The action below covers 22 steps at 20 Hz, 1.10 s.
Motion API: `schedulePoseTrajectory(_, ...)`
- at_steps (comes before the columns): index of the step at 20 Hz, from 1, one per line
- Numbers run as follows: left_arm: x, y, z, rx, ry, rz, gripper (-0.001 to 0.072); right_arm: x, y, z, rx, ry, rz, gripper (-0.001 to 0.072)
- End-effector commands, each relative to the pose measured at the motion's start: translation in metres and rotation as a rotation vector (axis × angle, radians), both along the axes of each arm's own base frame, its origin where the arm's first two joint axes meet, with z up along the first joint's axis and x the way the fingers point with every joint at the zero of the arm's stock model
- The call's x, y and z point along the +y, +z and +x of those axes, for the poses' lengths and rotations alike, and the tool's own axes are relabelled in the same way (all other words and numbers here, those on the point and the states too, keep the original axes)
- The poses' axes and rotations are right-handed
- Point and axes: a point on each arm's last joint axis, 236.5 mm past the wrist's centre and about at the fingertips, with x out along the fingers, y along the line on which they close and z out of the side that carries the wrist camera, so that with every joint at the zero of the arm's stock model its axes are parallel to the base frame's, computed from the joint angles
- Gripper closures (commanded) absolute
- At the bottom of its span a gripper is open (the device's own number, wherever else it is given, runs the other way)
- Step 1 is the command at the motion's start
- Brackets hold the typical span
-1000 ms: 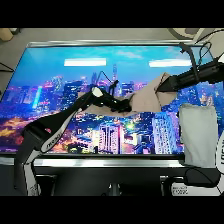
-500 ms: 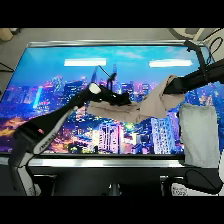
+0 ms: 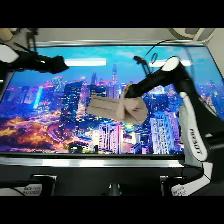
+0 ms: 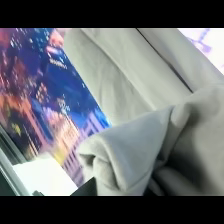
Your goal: Fold the shirts.
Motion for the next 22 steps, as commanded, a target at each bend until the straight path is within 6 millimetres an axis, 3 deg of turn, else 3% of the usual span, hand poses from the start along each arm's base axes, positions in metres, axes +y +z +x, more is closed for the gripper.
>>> schedulePoseTrajectory(1,0.037,0.048,-0.031,-0.077,0.022,0.063,0.0684,0.091,-0.047,0.02,0.106,-0.098,0.211,0.0644)
schedulePoseTrajectory(2,0.033,0.052,-0.038,-0.081,0.003,0.069,0.0684,0.109,-0.051,0.022,0.126,-0.11,0.275,0.0446)
schedulePoseTrajectory(3,0.028,0.055,-0.043,-0.089,-0.018,0.076,0.0684,0.122,-0.048,0.024,0.116,-0.105,0.344,0.0122)
schedulePoseTrajectory(4,0.023,0.057,-0.045,-0.102,-0.043,0.088,0.0684,0.127,-0.041,0.023,0.108,-0.093,0.38,0.0074)
schedulePoseTrajectory(5,0.018,0.057,-0.047,-0.109,-0.062,0.096,0.0684,0.122,-0.037,0.022,0.103,-0.077,0.378,0.0074)
schedulePoseTrajectory(7,0.015,0.054,-0.046,-0.107,-0.073,0.1,0.0684,0.089,-0.034,0.014,0.096,-0.017,0.309,0.0074)
schedulePoseTrajectory(9,0.017,0.049,-0.045,-0.101,-0.071,0.103,0.0684,0.028,-0.037,0.011,0.1,0.004,0.16,0.0074)
schedulePoseTrajectory(12,0.018,0.033,-0.046,-0.073,-0.086,0.121,0.0684,-0.099,-0.048,0.004,0.14,-0.061,-0.151,0.0073)
schedulePoseTrajectory(14,0.021,0.021,-0.047,-0.048,-0.084,0.135,0.0684,-0.185,-0.062,-0.016,0.243,-0.141,-0.362,0.0075)
schedulePoseTrajectory(15,0.021,0.017,-0.048,-0.038,-0.084,0.135,0.0683,-0.205,-0.07,-0.027,0.292,-0.157,-0.401,0.0085)
schedulePoseTrajectory(17,0.021,0.014,-0.049,-0.031,-0.086,0.135,0.0684,-0.202,-0.091,-0.043,0.365,-0.169,-0.363,0.0085)
schedulePoseTrajectory(19,0.019,0.014,-0.049,-0.03,-0.087,0.133,0.0684,-0.165,-0.112,-0.04,0.371,-0.219,-0.221,0.0087)
schedulePoseTrajectory(22,0.018,0.014,-0.05,-0.029,-0.089,0.128,0.0683,-0.128,-0.132,-0.025,0.361,-0.339,-0.106,0.0219)
